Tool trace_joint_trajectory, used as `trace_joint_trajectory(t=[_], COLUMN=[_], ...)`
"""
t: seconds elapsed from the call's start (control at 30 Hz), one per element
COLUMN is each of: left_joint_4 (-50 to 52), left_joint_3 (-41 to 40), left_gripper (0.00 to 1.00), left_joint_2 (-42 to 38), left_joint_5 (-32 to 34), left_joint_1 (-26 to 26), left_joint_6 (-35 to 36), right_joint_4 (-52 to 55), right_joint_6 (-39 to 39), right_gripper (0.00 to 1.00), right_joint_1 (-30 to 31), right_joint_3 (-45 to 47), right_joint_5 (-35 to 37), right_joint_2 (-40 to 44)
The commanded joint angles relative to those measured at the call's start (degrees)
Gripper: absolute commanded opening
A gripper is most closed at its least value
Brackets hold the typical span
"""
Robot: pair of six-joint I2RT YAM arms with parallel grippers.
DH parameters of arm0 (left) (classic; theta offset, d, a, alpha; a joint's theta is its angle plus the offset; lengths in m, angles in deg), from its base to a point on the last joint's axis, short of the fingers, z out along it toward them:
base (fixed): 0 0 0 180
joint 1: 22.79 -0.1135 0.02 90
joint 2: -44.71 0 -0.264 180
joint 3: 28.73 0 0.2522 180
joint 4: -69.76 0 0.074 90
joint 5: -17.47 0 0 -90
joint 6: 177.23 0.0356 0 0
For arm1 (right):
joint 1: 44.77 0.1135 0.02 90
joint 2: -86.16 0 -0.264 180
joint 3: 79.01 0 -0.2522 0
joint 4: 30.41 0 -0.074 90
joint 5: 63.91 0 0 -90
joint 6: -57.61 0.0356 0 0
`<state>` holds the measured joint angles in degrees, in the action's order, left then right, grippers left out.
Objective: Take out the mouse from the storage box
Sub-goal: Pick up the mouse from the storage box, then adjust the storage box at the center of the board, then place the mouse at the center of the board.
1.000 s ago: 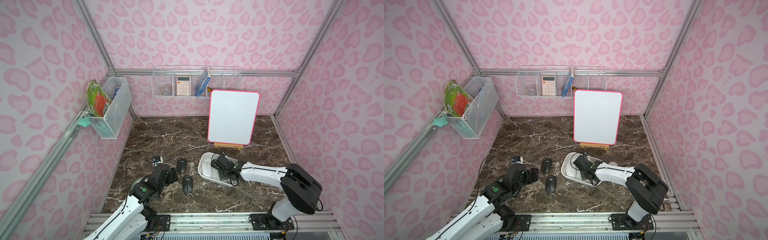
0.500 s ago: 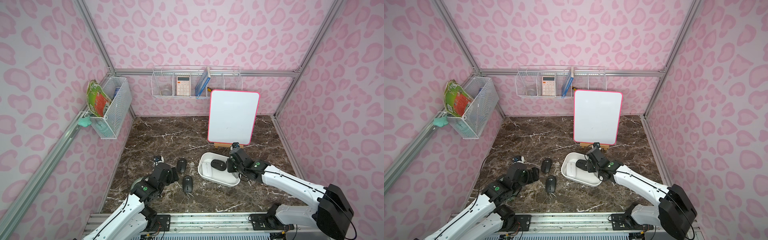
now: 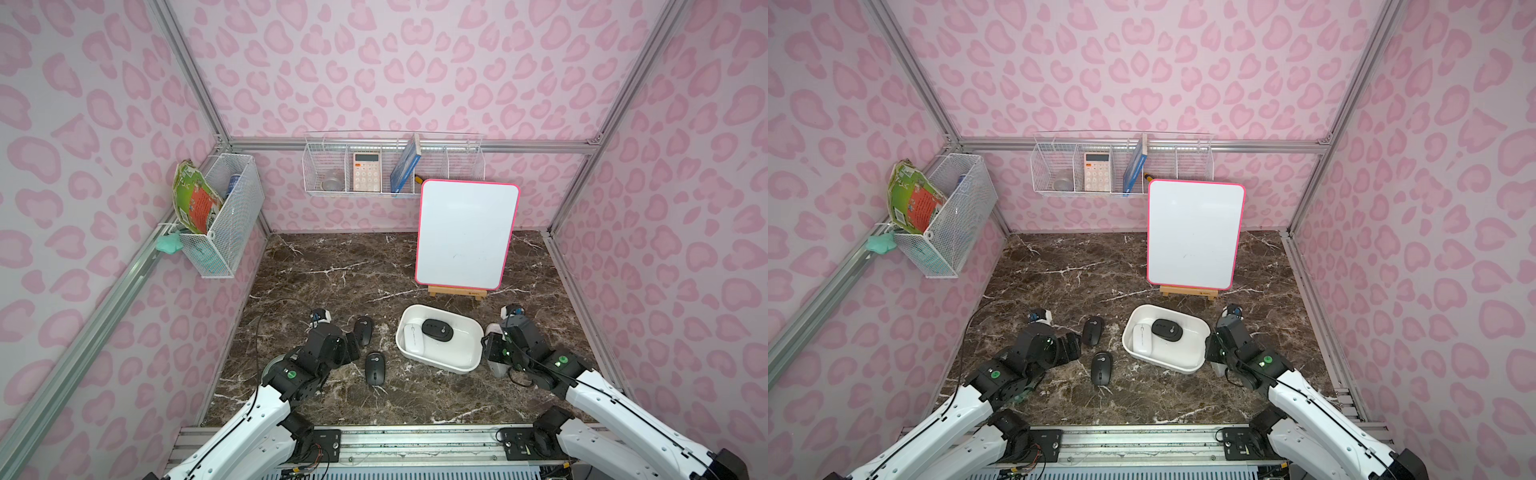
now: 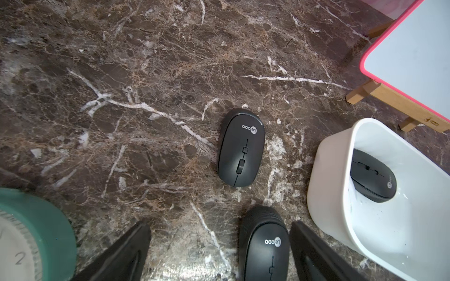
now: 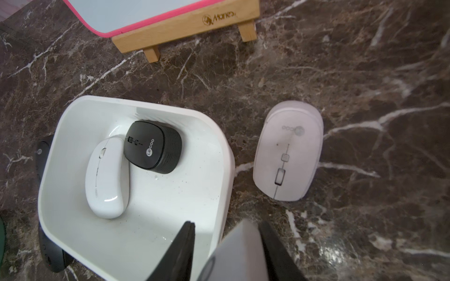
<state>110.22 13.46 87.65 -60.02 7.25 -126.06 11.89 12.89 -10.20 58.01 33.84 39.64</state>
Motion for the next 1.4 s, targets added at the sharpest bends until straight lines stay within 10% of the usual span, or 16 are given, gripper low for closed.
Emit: trace_joint_trajectory(t=[0.0, 0.87, 1.2, 1.37], left_joint_4=[-1.2, -1.0, -1.0, -1.1], left_joint_3=[0.2, 0.7, 1.0, 1.8], left_gripper=[0.94, 0.94, 0.94, 0.94], left_joint_2=[0.2, 0.8, 1.2, 2.1], left_joint_5=[-0.5, -0.5, -0.4, -0.4], left_joint_1=[-0.1, 0.0, 0.0, 0.0], left_joint_6=[0.3, 0.1, 0.1, 0.3], right_joint_4=[-1.3, -30.8, -22.5, -17.3], right_joint_6=[3.6, 8.8, 4.9, 3.1], right_gripper=[0.18, 0.20, 0.69, 0.78], right_joint_1=[-1.8, -8.5, -9.6, -10.5], right_joint_3=[3.6, 18.4, 15.5, 13.7], right_joint_5=[-4.0, -16.1, -10.4, -7.0], right_joint_2=[2.0, -6.4, -6.5, -4.6])
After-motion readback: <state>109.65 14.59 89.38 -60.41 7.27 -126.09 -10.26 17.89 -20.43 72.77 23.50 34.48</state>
